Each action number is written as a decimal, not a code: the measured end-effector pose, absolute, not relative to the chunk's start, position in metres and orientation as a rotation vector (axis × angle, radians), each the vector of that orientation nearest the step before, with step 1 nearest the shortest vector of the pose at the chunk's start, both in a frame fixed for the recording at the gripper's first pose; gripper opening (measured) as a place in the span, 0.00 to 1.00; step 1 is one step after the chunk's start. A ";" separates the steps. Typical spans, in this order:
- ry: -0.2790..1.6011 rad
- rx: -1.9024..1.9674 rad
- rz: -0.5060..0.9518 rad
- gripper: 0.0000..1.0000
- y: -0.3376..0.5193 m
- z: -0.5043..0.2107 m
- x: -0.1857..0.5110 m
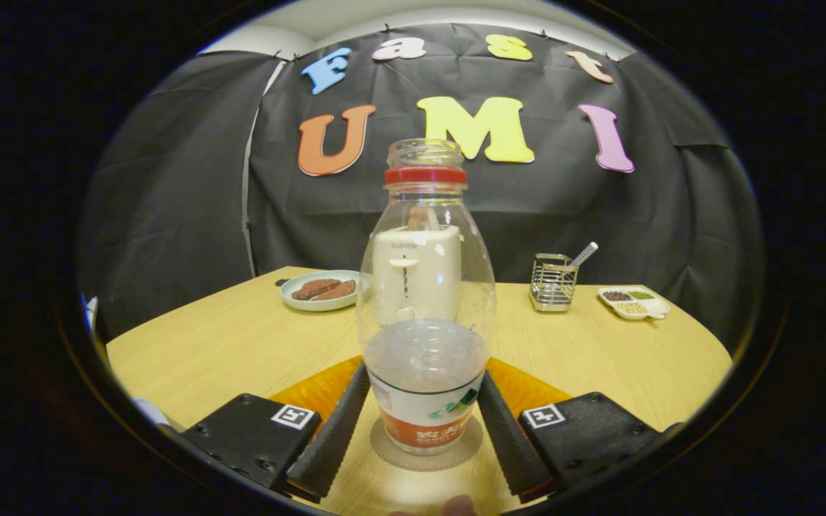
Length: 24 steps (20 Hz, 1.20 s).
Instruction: Take the bottle from table, then pour the juice into the cup, finally place the bottle on the coaster
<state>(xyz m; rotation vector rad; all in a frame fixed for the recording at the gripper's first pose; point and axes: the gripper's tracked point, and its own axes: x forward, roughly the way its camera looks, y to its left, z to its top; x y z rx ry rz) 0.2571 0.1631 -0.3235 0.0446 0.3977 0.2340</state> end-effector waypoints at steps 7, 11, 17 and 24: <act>0.315 0.087 0.201 1.00 0.154 -0.282 0.254; 0.248 0.089 0.190 1.00 0.150 -0.242 0.245; 0.133 0.096 0.158 1.00 0.144 -0.158 0.209; -0.021 0.037 0.073 1.00 0.132 -0.051 0.148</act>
